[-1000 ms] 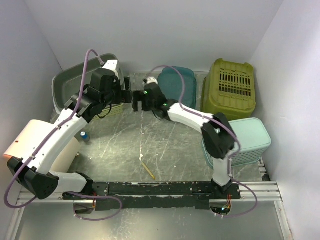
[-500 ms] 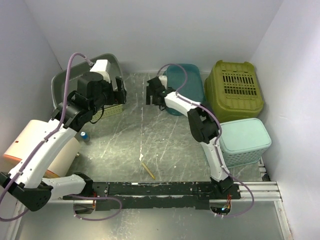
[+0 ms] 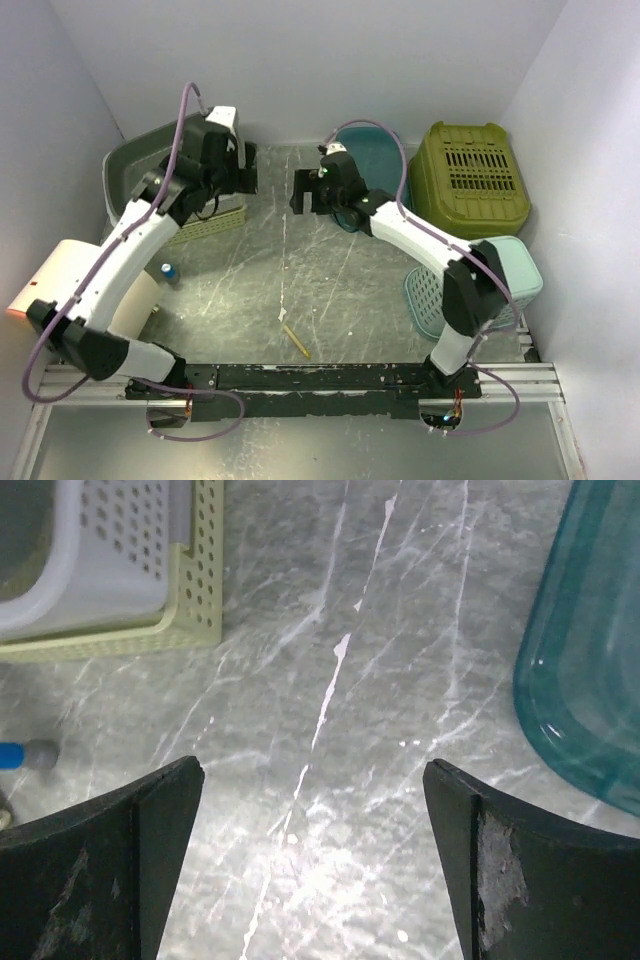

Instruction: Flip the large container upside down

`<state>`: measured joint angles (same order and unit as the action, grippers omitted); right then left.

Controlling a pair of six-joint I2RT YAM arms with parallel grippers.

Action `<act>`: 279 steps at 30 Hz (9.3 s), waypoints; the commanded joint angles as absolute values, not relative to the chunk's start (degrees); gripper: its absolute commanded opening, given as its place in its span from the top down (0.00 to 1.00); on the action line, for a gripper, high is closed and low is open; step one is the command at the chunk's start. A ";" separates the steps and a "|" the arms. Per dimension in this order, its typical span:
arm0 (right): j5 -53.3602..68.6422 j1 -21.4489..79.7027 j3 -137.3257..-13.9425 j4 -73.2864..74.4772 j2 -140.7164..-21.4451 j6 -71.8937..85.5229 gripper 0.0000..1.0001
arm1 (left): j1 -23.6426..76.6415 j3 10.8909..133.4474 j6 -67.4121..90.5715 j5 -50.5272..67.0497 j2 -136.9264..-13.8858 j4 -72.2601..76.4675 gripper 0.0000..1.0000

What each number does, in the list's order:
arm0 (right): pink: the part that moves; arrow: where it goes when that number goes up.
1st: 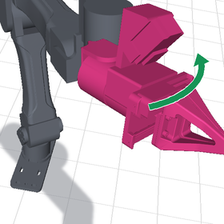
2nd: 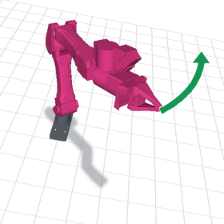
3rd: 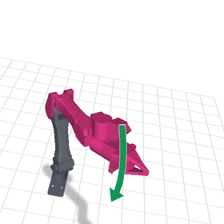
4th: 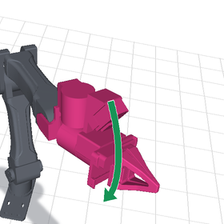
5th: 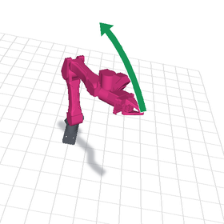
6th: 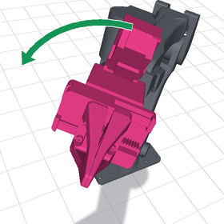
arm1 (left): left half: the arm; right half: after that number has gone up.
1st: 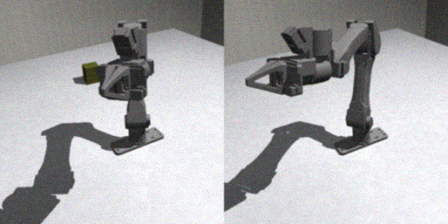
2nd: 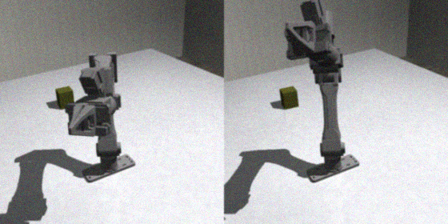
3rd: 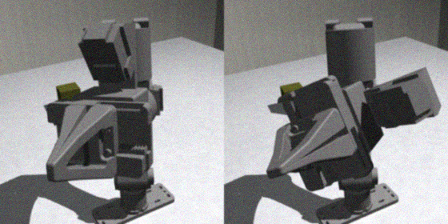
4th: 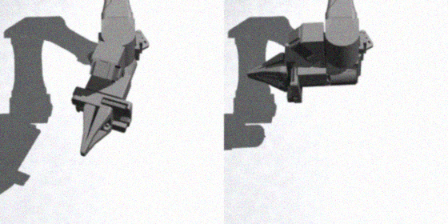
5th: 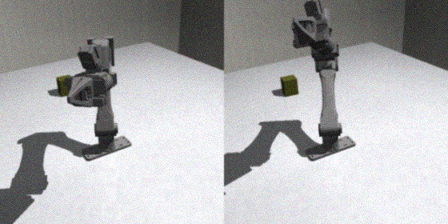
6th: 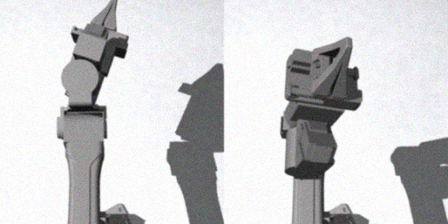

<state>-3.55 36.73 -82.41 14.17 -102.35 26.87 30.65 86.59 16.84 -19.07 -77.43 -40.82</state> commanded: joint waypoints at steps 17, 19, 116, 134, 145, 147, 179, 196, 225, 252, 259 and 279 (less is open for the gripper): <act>-17.78 35.62 -57.73 21.16 -68.44 29.07 0.06 | 19.34 110.62 13.27 -13.22 -106.94 -42.17 0.07; -17.97 35.60 -57.66 21.64 -68.40 29.36 0.06 | 19.34 110.68 13.28 -12.61 -107.29 -41.75 0.16; -62.79 35.60 -70.46 29.16 -49.14 15.29 0.00 | 37.39 65.98 121.59 69.49 -100.77 69.30 0.93; -62.34 35.60 -68.70 33.80 -48.64 19.53 0.00 | 31.16 68.05 130.88 77.98 -114.78 83.04 0.67; -58.25 35.61 -69.85 39.46 -46.65 24.72 0.00 | 26.19 78.11 145.49 86.12 -132.90 103.23 0.01; -58.18 35.60 -70.20 40.38 -46.71 25.22 0.00 | 25.75 79.70 145.26 87.20 -134.33 103.25 0.01; -13.11 35.62 -54.65 23.65 -56.73 37.44 0.00 | 27.11 106.93 32.64 58.85 -132.12 -36.41 0.01; -19.42 35.66 -51.12 21.74 -50.62 36.62 0.00 | 31.26 119.79 22.30 32.13 -129.94 -50.97 0.01; -21.42 35.61 -58.71 22.18 -52.32 33.22 0.00 | 40.88 100.20 14.27 1.75 -108.70 -22.64 0.01; -23.90 35.62 -60.50 30.85 -55.35 36.48 0.00 | 53.01 52.29 46.11 -1.13 -84.20 -18.97 0.01; -23.96 35.60 -59.59 30.98 -54.19 37.73 0.00 | 53.06 51.01 38.78 1.70 -86.49 -10.54 0.01; -23.80 35.60 -58.86 30.35 -53.39 37.91 0.00 | 51.13 79.26 18.71 1.35 -101.89 -23.75 0.01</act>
<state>-23.70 35.73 -58.54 31.16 -53.08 37.93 52.27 71.88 23.51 6.04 -102.98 -17.80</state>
